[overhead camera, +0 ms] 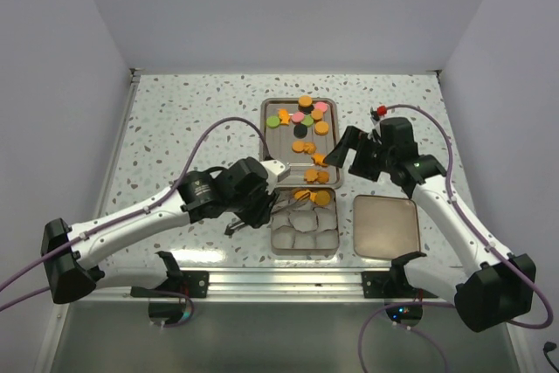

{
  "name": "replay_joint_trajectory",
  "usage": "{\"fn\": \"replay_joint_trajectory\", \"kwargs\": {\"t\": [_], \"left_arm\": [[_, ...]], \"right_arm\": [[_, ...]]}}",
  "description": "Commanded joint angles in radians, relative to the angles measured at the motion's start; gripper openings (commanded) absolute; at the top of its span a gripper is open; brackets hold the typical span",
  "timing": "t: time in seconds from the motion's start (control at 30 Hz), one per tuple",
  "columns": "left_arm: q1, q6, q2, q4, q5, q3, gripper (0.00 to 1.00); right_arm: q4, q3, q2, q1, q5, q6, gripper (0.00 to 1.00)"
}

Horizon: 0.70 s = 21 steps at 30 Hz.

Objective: Pack the cookies

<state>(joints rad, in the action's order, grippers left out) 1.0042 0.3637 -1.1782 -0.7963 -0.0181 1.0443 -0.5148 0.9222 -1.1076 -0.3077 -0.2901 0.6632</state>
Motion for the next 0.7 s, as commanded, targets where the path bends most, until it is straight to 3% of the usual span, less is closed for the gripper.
{"fn": "replay_joint_trajectory", "kwargs": {"t": [0.0,0.4,0.67], "left_arm": [[0.030,0.023,0.014,0.025,0.021,-0.015,0.24],[0.042,0.040,-0.027,0.028,-0.048,-0.018,0.33],[0.042,0.038,-0.046,0.026,-0.075,0.008,0.48]], "right_arm": [[0.029,-0.020,0.014,-0.002,-0.032,0.022,0.99],[0.016,-0.054,0.045,-0.002,-0.017,0.044,0.99],[0.019,-0.077,0.064,-0.002,-0.009,0.059,0.99]]}}
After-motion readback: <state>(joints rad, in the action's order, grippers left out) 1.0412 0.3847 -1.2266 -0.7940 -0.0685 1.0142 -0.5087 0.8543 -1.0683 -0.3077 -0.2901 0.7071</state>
